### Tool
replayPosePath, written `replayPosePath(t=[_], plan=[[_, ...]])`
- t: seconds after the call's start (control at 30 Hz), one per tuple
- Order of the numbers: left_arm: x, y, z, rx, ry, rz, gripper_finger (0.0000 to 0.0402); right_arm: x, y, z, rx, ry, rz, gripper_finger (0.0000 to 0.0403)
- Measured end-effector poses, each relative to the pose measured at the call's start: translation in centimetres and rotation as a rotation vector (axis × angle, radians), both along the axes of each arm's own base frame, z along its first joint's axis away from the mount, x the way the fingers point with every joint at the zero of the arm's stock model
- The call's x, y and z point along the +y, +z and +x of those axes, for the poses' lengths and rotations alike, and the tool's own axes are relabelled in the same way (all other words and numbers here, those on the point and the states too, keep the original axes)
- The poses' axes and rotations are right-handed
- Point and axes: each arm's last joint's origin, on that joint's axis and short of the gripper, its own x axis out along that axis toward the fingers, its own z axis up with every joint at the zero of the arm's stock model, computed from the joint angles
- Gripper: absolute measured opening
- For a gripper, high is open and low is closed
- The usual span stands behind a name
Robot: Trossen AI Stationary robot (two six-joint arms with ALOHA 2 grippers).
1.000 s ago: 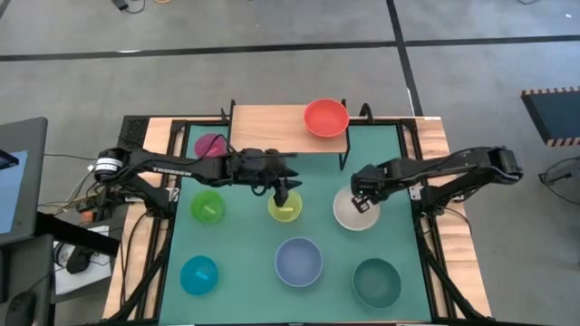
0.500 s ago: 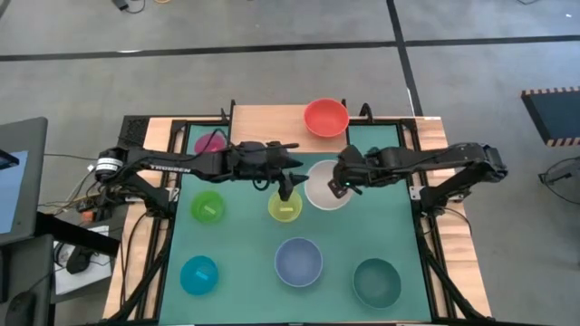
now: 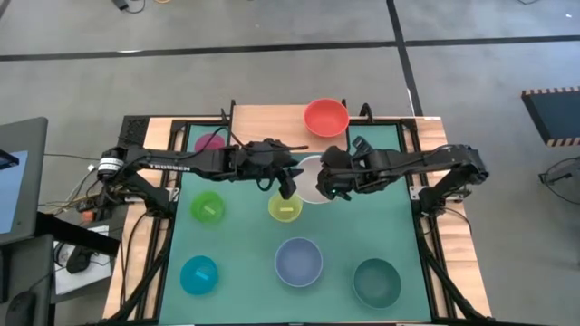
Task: Place and stack bowls onto a shelf
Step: Stack the white bowl on the orange bowl on the shelf
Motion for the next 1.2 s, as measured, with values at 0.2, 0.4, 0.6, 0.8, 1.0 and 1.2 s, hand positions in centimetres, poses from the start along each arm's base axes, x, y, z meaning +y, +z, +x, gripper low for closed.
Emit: replayPosePath(t=[0.2,0.4,0.6,0.8,1.0,1.2], plan=[[0.0,-0.2,-0.2,0.021,0.061,0.018,0.0012,0.3,1.1,0.3,-0.017,0.035,-0.019,0.0050],[0.0,-0.1,0.0,-0.010,0.080,0.009,0.0000,0.1,3.4,0.2,-0.099,0.049,-0.002,0.0103],[0.1,2.2,0.2,-0.047,0.110,0.072,0.0001,-1.9,5.4,-0.3,-0.146,0.043,0.077,0.0190],[0.3,4.1,-0.2,0.016,0.165,0.174,0.0000,-3.7,5.3,-0.4,-0.160,0.031,0.195,0.0209],[0.1,5.0,-0.2,0.045,0.100,0.243,0.0001,-4.1,5.1,-0.7,-0.114,0.037,0.232,0.0129],[-0.1,6.8,-0.2,-0.019,0.074,0.224,0.0027,-5.7,4.8,-0.9,-0.052,0.041,0.202,0.0023]])
